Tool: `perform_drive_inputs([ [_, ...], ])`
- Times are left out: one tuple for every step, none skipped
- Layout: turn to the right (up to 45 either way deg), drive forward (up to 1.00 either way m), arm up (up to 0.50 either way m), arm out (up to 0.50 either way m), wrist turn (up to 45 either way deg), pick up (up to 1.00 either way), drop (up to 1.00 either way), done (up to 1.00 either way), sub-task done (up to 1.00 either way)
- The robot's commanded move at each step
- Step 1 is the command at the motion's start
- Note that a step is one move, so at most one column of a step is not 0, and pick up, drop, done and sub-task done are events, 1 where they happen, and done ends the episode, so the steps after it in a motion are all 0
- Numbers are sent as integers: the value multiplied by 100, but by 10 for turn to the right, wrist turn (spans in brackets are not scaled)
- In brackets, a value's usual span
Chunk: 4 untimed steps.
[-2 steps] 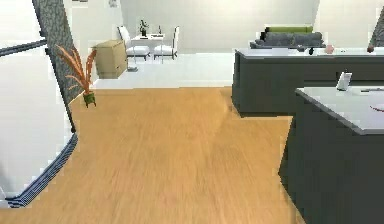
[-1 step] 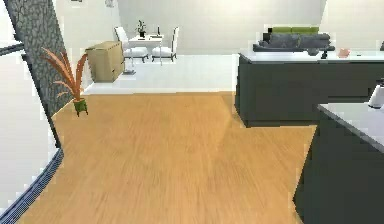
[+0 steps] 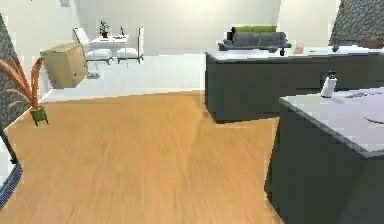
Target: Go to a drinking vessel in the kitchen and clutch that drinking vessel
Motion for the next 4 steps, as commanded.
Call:
perform_drive_inputs([
  [0,100,0,0,0,0,0,0,0],
  [30,0,0,0,0,0,0,0,0],
  [0,35,0,0,0,0,0,0,0],
  [240,0,0,0,0,0,0,0,0],
])
